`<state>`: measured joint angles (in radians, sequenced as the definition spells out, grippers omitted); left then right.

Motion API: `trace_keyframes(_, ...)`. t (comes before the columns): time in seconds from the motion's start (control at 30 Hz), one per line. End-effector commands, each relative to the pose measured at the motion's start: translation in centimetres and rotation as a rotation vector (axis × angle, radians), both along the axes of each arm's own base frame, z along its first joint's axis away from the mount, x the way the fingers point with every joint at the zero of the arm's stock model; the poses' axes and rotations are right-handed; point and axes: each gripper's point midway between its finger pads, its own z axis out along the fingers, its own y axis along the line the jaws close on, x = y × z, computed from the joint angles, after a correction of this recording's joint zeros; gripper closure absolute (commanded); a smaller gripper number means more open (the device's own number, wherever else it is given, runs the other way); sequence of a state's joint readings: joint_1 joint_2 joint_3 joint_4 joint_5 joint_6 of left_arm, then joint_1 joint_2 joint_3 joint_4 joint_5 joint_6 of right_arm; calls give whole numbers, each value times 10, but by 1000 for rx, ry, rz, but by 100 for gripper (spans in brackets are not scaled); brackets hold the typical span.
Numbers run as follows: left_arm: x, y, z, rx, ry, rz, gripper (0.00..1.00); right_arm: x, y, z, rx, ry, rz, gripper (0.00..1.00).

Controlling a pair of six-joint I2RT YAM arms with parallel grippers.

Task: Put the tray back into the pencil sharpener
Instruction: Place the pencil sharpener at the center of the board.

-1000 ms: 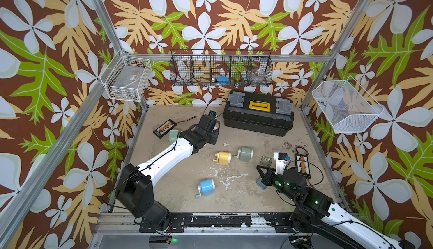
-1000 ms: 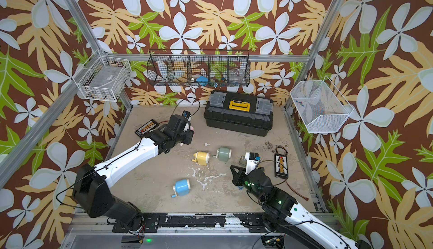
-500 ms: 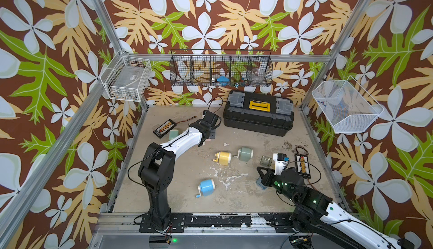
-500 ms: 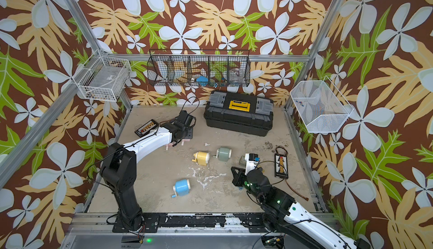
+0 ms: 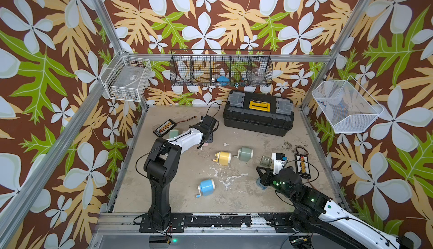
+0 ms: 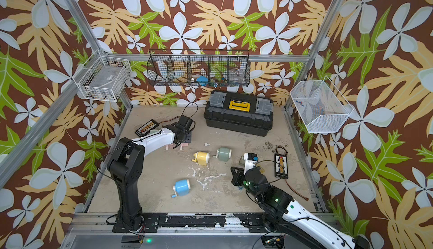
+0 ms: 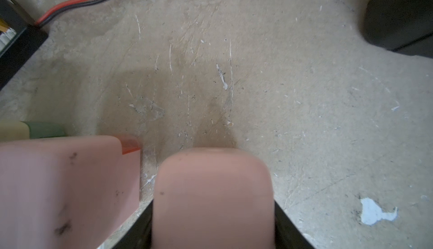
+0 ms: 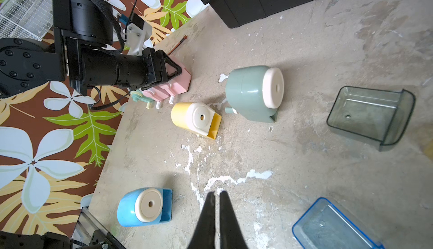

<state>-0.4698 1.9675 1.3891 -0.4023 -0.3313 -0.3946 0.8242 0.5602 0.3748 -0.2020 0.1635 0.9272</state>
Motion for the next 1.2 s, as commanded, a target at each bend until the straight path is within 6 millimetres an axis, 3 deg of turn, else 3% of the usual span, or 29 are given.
trace_keyframes(0.0, 6, -1, -3, -24, -16, 13, 85, 3, 2, 8, 8, -26, -2, 91)
trace_keyframes(0.1, 5, 2, -10, -19, -7, 20, 77, 3, 2, 8, 9, -25, 0, 91)
trace_keyframes(0.17, 5, 4, -12, -20, -4, 22, 63, 3, 2, 8, 8, -26, 1, 91)
trace_keyframes(0.4, 5, 3, -5, -29, -21, 14, 32, 3, 3, 8, 6, -24, 7, 91)
trace_keyframes(0.7, 6, 2, 23, -49, -70, -1, 20, 3, 5, 6, 1, -19, 16, 90)
trace_keyframes(0.83, 3, 2, 61, -94, -147, -2, 20, 3, 5, 4, -22, -20, 27, 88)
trace_keyframes(0.93, -7, 4, 105, -149, -253, -24, 21, 2, 5, -1, -66, -10, 41, 88)
trace_keyframes(1.07, -33, 8, 164, -210, -412, -113, 23, 4, -3, -15, -168, 30, 23, 88)
trace_keyframes(1.17, -59, 3, 196, -255, -510, -239, 25, 6, -22, -28, -268, 88, -62, 87)
